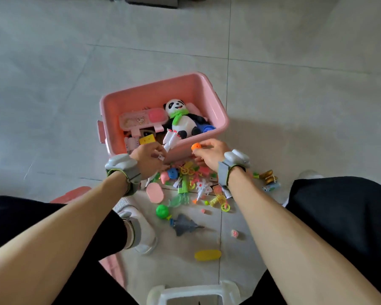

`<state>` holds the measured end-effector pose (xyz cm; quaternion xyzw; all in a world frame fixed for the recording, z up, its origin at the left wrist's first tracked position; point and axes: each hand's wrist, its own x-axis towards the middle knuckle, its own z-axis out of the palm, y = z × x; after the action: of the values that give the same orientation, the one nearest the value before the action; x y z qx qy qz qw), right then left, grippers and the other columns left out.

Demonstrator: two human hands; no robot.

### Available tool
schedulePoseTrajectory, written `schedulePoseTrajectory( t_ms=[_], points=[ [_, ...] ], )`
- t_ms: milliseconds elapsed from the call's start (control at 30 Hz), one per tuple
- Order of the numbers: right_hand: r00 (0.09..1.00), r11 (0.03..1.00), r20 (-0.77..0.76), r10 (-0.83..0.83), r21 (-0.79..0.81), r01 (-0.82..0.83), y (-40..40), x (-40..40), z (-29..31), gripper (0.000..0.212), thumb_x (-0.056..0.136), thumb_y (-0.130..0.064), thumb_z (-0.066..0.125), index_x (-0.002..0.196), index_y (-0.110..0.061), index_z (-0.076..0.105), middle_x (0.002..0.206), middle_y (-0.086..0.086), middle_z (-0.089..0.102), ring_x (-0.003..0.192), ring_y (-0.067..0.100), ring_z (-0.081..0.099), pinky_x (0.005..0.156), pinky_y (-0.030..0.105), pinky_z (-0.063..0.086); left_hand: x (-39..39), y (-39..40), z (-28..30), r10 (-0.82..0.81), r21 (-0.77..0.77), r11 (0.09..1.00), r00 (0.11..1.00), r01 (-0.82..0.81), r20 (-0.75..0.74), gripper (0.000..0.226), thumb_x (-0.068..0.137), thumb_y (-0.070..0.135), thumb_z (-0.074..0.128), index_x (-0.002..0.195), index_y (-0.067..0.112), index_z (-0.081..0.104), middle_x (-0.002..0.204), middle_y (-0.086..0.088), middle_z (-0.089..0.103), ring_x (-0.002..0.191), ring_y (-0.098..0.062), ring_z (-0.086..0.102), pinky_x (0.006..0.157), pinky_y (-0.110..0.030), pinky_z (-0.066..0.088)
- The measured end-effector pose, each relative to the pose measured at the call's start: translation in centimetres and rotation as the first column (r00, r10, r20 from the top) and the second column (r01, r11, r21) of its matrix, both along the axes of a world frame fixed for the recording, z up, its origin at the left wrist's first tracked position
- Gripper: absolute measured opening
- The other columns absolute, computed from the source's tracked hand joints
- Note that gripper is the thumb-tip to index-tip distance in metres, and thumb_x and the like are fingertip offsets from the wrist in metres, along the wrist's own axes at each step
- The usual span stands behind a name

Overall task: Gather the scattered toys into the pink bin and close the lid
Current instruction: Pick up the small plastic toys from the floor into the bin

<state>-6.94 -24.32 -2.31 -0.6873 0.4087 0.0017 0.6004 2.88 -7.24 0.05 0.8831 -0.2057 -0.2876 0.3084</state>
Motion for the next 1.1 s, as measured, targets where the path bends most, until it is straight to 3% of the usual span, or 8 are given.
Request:
schedulePoseTrajectory(
  t_ms=[200, 367, 533, 633, 733, 833, 1000, 1100],
  points=[
    [0.994, 0.994, -0.019, 0.11, -0.007, -0.111, 2.0, 4.4, 0.3, 0.031, 0.087, -0.019, 0.066, 0.113, -0.004, 0.06, 0.087, 0.012, 0.071, 0.056, 0.01, 0.062, 0.058, 0.024, 0.058, 2.1, 2.7, -0.3, 0.281, -0.066, 0.954, 0.949, -0.292, -0.141, 0.026, 0.084, -0.006, 0.058, 0.085, 0.019, 0.063, 0.092, -0.008, 0.065, 0.07, -0.02, 0.059, 0.058, -0.025, 0.05],
    [0.988, 0.989, -0.048, 0.15, -0.009, -0.151, 2.5, 6.9, 1.1, 0.022, 0.088, -0.022, 0.063, 0.107, -0.011, 0.06, 0.088, 0.013, 0.073, 0.067, 0.017, 0.066, 0.076, 0.034, 0.061, 3.0, 3.3, -0.5, 0.371, -0.116, 0.909, 0.905, -0.4, -0.209, 0.026, 0.083, -0.007, 0.061, 0.082, 0.019, 0.063, 0.097, -0.016, 0.069, 0.081, -0.026, 0.06, 0.07, -0.038, 0.056],
    [0.987, 0.988, -0.047, 0.153, 0.007, -0.153, 3.2, 9.0, 1.1, 0.032, 0.089, -0.019, 0.062, 0.119, -0.005, 0.058, 0.091, 0.015, 0.072, 0.065, 0.017, 0.064, 0.075, 0.035, 0.061, 3.8, 3.4, -0.7, 0.417, -0.146, 0.875, 0.871, -0.462, -0.261, 0.025, 0.085, -0.005, 0.059, 0.082, 0.02, 0.063, 0.102, -0.016, 0.071, 0.086, -0.027, 0.064, 0.075, -0.044, 0.056],
    [0.988, 0.987, -0.04, 0.15, 0.063, -0.148, 3.5, 9.8, 1.4, 0.032, 0.089, -0.01, 0.062, 0.119, -0.001, 0.056, 0.086, 0.016, 0.069, 0.067, 0.016, 0.062, 0.066, 0.024, 0.058, 4.1, 3.2, -0.7, 0.443, -0.162, 0.853, 0.853, -0.496, -0.277, 0.023, 0.086, -0.005, 0.052, 0.091, 0.014, 0.065, 0.1, -0.011, 0.073, 0.091, -0.025, 0.066, 0.078, -0.042, 0.056],
    [0.986, 0.987, -0.071, 0.148, 0.077, -0.142, 3.5, 10.3, 0.8, 0.041, 0.085, -0.001, 0.063, 0.125, 0.002, 0.055, 0.076, 0.011, 0.064, 0.074, 0.02, 0.064, 0.076, 0.032, 0.059, 4.4, 3.2, -0.8, 0.452, -0.18, 0.837, 0.839, -0.516, -0.303, 0.024, 0.087, -0.007, 0.05, 0.095, 0.01, 0.065, 0.105, -0.012, 0.071, 0.094, -0.023, 0.068, 0.081, -0.042, 0.057],
    [0.984, 0.987, -0.097, 0.148, 0.079, -0.14, 3.2, 10.2, 0.6, 0.042, 0.086, 0.005, 0.06, 0.127, 0.003, 0.054, 0.076, 0.01, 0.062, 0.078, 0.023, 0.065, 0.069, 0.027, 0.058, 4.8, 3.5, -1.0, 0.448, -0.176, 0.841, 0.841, -0.512, -0.304, 0.028, 0.086, -0.008, 0.049, 0.089, 0.016, 0.064, 0.106, -0.011, 0.07, 0.097, -0.026, 0.068, 0.073, -0.038, 0.056],
    [0.985, 0.991, -0.118, 0.129, 0.055, -0.124, 1.9, 9.4, 0.5, 0.028, 0.088, 0.002, 0.06, 0.116, 0.001, 0.059, 0.073, 0.007, 0.06, 0.066, 0.016, 0.062, 0.062, 0.022, 0.056, 4.9, 3.3, -1.3, 0.453, -0.148, 0.846, 0.836, -0.513, -0.308, 0.024, 0.088, -0.006, 0.053, 0.095, 0.014, 0.065, 0.103, -0.009, 0.071, 0.087, -0.018, 0.066, 0.06, -0.023, 0.051],
    [0.987, 0.994, -0.122, 0.108, 0.039, -0.104, 1.1, 9.2, 0.7, 0.014, 0.089, 0.0, 0.06, 0.102, -0.005, 0.059, 0.072, 0.005, 0.06, 0.06, 0.012, 0.059, 0.054, 0.017, 0.054, 5.1, 2.5, -1.3, 0.413, -0.13, 0.881, 0.873, -0.455, -0.258, 0.02, 0.088, 0.0, 0.059, 0.101, 0.012, 0.066, 0.088, 0.006, 0.063, 0.08, -0.017, 0.06, 0.063, -0.024, 0.051]
  ],
)
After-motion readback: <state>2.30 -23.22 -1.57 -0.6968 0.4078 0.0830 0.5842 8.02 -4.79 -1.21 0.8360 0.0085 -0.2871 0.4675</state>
